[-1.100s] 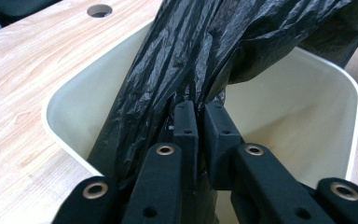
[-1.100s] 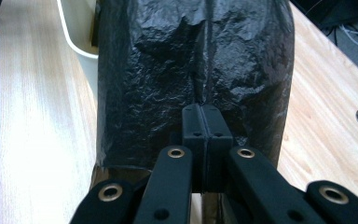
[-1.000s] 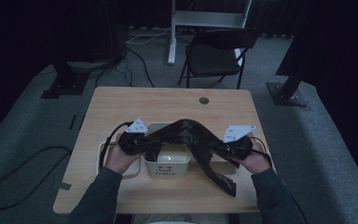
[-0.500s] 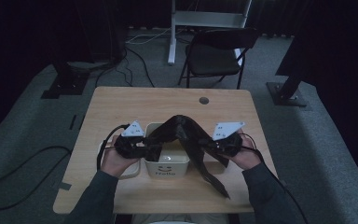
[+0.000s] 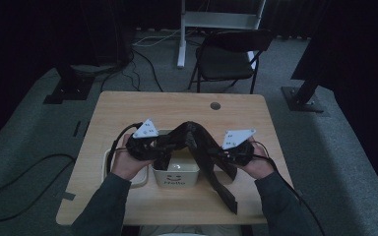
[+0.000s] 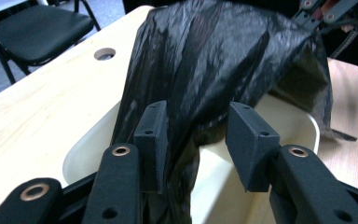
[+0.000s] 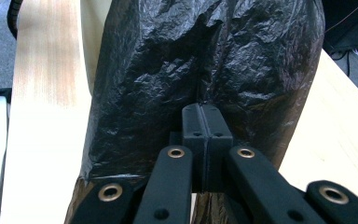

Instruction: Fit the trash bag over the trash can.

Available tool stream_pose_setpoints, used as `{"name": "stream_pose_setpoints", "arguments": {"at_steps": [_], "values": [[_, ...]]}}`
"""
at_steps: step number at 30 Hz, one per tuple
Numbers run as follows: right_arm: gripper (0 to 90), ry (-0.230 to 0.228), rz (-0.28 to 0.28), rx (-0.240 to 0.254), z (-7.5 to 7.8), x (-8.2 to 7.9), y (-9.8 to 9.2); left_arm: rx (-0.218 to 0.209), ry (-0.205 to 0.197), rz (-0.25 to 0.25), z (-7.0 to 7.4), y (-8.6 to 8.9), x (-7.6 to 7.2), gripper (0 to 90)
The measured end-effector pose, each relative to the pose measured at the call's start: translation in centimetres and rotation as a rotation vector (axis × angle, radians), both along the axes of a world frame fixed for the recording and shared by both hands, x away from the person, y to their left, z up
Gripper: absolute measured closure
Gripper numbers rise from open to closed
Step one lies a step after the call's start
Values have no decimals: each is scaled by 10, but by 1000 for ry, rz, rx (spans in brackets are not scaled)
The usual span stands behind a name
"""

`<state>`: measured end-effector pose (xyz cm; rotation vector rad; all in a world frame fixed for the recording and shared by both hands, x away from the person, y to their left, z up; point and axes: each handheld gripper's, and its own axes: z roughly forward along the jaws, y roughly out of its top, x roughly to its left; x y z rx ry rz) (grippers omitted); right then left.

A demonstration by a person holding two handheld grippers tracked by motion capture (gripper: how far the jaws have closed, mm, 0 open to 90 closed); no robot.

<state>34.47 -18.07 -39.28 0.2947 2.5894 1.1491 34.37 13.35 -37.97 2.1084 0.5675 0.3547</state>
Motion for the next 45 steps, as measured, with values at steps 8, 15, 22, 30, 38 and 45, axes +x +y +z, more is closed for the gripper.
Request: {"name": "stream_pose_setpoints", "arguments": {"at_steps": [8, 15, 22, 30, 38, 45], "values": [[900, -3, -4, 3, 0, 0, -3, 42, 16, 12, -12, -8, 6, 900], [900, -7, -16, 6, 1, 1, -4, 57, 49, 32, -22, 2, 4, 900], [900, -11, -21, -10, 1, 3, 1, 71, 118, 43, -43, 12, 2, 900], [900, -8, -10, -14, 0, 5, 6, 54, 119, 39, -45, 17, -3, 866], [900, -4, -4, -19, -1, 6, 8, 34, 76, 39, -28, 14, -7, 739], [900, 1, 2, -24, -3, 6, 9, 30, 56, -2, -16, 0, -4, 693]]}}
